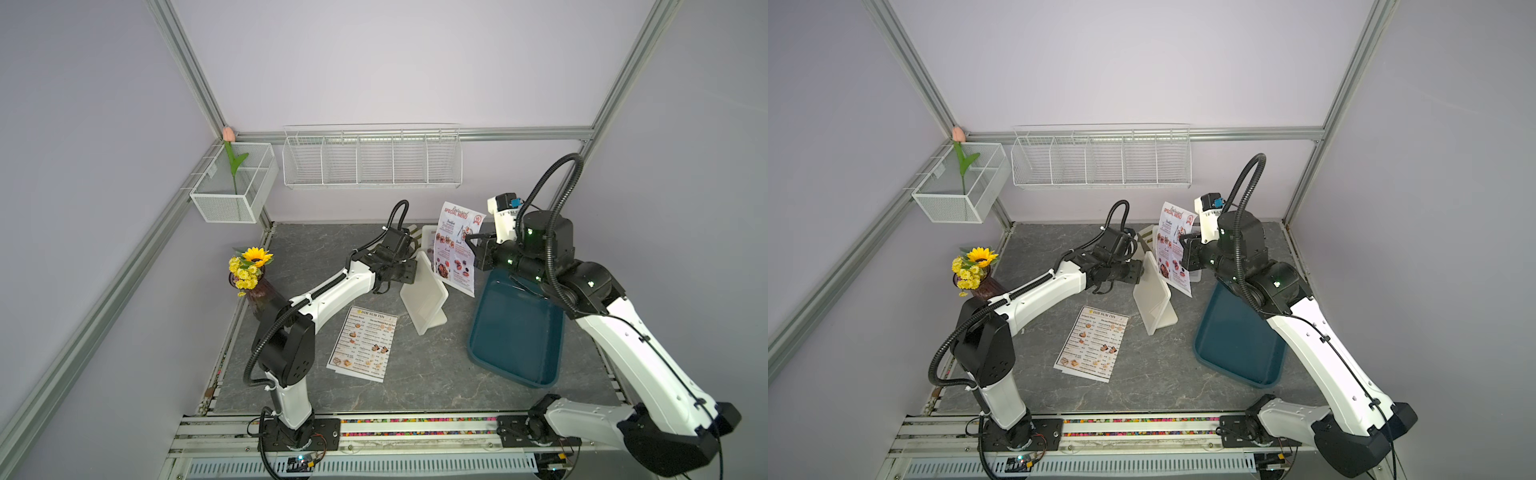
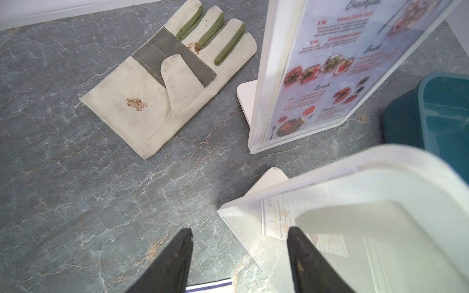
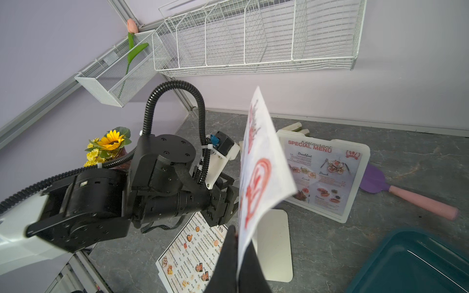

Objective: Replace the menus in the menu holders
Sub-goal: Adjust the menu holder at the center of the board.

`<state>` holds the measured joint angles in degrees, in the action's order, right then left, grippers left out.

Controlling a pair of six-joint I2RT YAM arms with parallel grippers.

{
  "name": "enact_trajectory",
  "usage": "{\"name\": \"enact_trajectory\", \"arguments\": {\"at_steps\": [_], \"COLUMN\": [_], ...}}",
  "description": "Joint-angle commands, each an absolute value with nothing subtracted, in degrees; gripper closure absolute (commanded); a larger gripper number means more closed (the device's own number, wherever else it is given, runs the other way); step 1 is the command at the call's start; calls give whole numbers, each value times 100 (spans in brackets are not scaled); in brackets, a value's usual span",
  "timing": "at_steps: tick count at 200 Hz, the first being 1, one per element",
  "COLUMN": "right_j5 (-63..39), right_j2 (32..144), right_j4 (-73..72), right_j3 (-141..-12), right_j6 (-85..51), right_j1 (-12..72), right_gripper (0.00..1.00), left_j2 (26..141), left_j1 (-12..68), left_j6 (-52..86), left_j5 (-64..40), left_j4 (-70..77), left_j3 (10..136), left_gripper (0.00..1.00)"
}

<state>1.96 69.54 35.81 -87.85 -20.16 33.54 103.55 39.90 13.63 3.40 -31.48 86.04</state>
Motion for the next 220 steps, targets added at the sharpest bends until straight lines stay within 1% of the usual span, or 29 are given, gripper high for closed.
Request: {"name": "enact_trajectory", "arguments": {"at_steps": [1, 42, 74, 161, 220], "right_j5": [363, 430, 290, 97, 274], "right_j2": [6848, 6725, 6730, 6705, 6537], "right_j4": [3518, 3487, 3486, 3663, 3641], "right_j3": [-8846, -8765, -8681, -8566, -8488], "right_j6": [-2198, -2304, -2376, -2476, -2452], "right_j1": [3417, 3444, 3445, 3475, 3471], "right_gripper": [93, 93, 93, 93, 93], "left_j2": [10373, 9995, 9753, 9589, 9576], "left_j1": [3974, 3973, 3973, 3973, 3973], "left_j6": [1164, 1241, 1301, 1338, 1347], "left_j5": [123, 387, 528, 823, 825], "left_j4": [-3123, -3234, -3226, -3190, -3164], "left_j3": [8769, 8566, 8439, 8341, 8342], "left_gripper": [35, 35, 35, 35, 35]}}
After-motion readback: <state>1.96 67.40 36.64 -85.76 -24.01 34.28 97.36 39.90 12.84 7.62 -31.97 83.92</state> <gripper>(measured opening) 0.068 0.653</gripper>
